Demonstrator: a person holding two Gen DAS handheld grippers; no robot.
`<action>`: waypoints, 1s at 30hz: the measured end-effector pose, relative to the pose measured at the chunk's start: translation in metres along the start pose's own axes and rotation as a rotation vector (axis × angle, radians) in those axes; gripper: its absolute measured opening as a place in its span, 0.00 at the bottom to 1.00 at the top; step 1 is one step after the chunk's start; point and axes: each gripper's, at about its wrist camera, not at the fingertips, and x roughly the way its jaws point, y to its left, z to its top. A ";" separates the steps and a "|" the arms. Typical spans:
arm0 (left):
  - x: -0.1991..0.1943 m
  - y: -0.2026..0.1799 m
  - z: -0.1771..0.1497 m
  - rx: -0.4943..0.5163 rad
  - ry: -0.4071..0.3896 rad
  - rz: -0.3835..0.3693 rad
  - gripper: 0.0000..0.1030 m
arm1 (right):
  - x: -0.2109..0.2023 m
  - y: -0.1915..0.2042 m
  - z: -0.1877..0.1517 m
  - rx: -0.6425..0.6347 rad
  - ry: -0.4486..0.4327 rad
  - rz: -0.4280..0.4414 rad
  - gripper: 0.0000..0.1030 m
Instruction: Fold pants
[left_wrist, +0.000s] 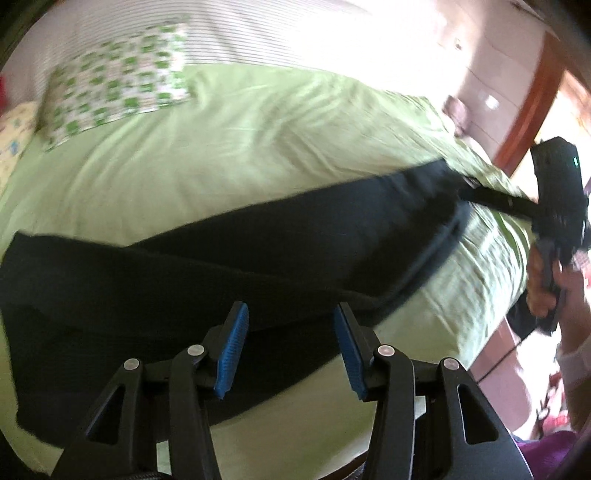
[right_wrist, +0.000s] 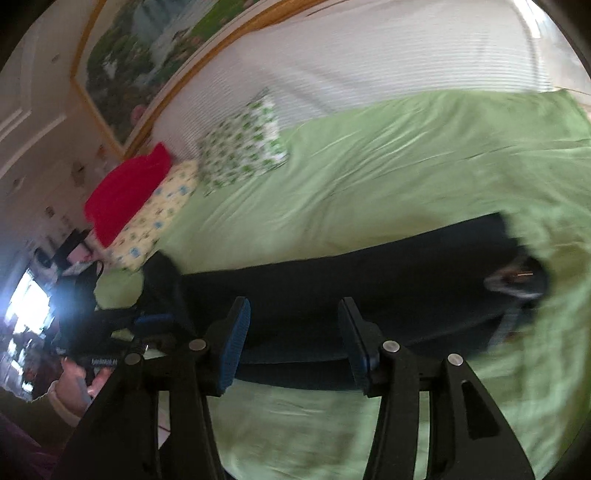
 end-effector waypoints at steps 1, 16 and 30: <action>-0.004 0.009 -0.002 -0.018 -0.007 0.010 0.48 | 0.009 0.007 -0.001 -0.006 0.013 0.021 0.50; -0.054 0.123 -0.022 -0.241 -0.086 0.147 0.51 | 0.079 0.067 -0.006 -0.045 0.129 0.157 0.50; -0.074 0.169 -0.024 -0.325 -0.127 0.207 0.54 | 0.115 0.093 -0.006 -0.063 0.199 0.193 0.56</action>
